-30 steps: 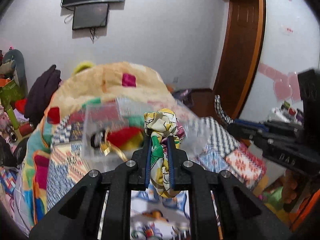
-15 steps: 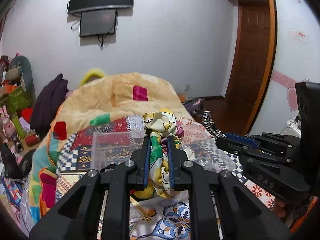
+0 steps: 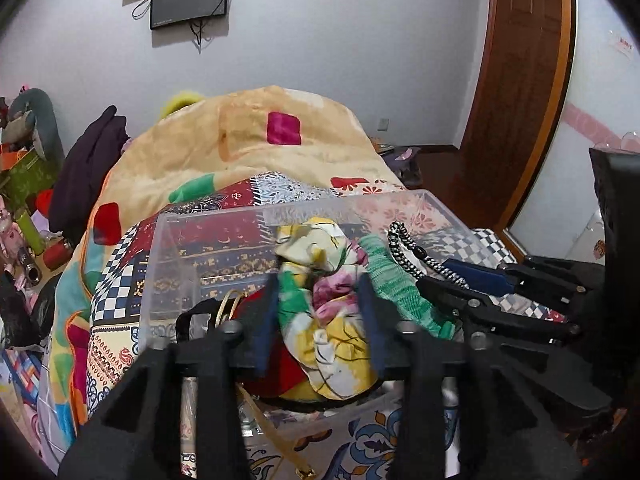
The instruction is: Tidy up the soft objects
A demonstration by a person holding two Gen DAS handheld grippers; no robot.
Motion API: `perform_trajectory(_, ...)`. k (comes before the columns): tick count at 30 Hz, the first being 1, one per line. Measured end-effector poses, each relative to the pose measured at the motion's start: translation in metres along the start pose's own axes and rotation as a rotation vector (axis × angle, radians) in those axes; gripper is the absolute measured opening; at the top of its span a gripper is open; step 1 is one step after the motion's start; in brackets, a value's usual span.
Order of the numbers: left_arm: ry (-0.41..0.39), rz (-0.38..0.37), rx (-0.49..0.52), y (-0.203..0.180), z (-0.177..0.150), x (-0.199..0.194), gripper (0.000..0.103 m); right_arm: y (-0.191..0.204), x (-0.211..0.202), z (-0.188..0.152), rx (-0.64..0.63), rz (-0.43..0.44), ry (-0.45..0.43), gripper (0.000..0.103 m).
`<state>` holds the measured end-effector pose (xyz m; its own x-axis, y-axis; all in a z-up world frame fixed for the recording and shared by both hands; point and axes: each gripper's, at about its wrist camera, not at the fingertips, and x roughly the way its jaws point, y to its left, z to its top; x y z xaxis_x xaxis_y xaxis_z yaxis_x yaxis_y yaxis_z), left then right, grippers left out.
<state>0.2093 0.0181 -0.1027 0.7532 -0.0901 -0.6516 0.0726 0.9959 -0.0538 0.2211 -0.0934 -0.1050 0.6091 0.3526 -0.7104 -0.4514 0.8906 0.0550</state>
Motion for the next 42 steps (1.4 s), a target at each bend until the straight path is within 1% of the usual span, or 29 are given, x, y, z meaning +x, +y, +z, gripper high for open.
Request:
perform_trajectory(1, -0.002, 0.005, 0.005, -0.001, -0.001, 0.000, 0.055, 0.000, -0.002, 0.000, 0.000, 0.000, 0.000, 0.033)
perform_trajectory(3, -0.011, 0.012, 0.019, -0.002, -0.003, -0.004, 0.058, -0.002, -0.006, 0.000, 0.003, -0.002, -0.004, 0.040)
perform_trajectory(6, -0.026, 0.017, 0.026, -0.004, -0.005, -0.014, 0.067, -0.005, -0.013, 0.000, 0.010, 0.012, -0.012, 0.046)
perform_trajectory(7, -0.032, 0.017, 0.025, -0.003, -0.005, -0.017, 0.067, -0.007, -0.015, 0.001, 0.012, 0.018, -0.016, 0.047)
perform_trajectory(11, -0.069, 0.011, 0.023, -0.001, -0.005, -0.037, 0.067, -0.009, -0.033, 0.002, -0.001, 0.019, -0.053, 0.047)
perform_trajectory(13, -0.101, 0.013, 0.017, 0.001, -0.003, -0.050, 0.067, -0.008, -0.042, 0.004, -0.006, 0.020, -0.079, 0.047)
perform_trajectory(17, -0.181, 0.002, -0.004, 0.004, -0.001, -0.085, 0.068, -0.007, -0.077, 0.007, -0.001, 0.042, -0.165, 0.047)
perform_trajectory(22, -0.273, 0.015, 0.000, 0.001, -0.004, -0.125, 0.068, -0.003, -0.122, 0.006, -0.009, 0.055, -0.273, 0.047)
perform_trajectory(24, -0.305, 0.005, -0.002, -0.001, -0.007, -0.139, 0.068, 0.000, -0.135, 0.004, -0.012, 0.060, -0.307, 0.047)
perform_trajectory(26, -0.329, -0.004, -0.007, -0.002, -0.011, -0.152, 0.070, 0.002, -0.149, 0.000, -0.010, 0.066, -0.341, 0.053)
perform_trajectory(27, -0.342, -0.010, -0.011, -0.003, -0.013, -0.158, 0.074, 0.004, -0.153, -0.002, -0.008, 0.067, -0.353, 0.059)
perform_trajectory(28, -0.355, -0.017, -0.016, -0.004, -0.017, -0.165, 0.078, 0.005, -0.159, -0.005, -0.009, 0.069, -0.368, 0.062)
perform_trajectory(30, -0.371, -0.027, -0.024, -0.005, -0.021, -0.171, 0.082, 0.009, -0.163, -0.010, -0.018, 0.066, -0.385, 0.063)
perform_trajectory(32, -0.379, -0.041, -0.035, -0.006, -0.025, -0.177, 0.086, 0.012, -0.165, -0.014, -0.024, 0.065, -0.394, 0.070)
perform_trajectory(33, -0.381, -0.047, -0.041, -0.006, -0.028, -0.178, 0.088, 0.013, -0.166, -0.017, -0.024, 0.065, -0.403, 0.076)
perform_trajectory(34, -0.384, -0.049, -0.043, -0.006, -0.030, -0.180, 0.090, 0.014, -0.167, -0.019, -0.025, 0.063, -0.409, 0.080)
perform_trajectory(39, -0.404, -0.026, -0.035, -0.011, -0.035, -0.184, 0.096, 0.017, -0.166, -0.024, -0.042, 0.047, -0.428, 0.083)
perform_trajectory(42, -0.411, -0.025, -0.028, -0.014, -0.037, -0.185, 0.097, 0.016, -0.164, -0.026, -0.043, 0.044, -0.434, 0.086)
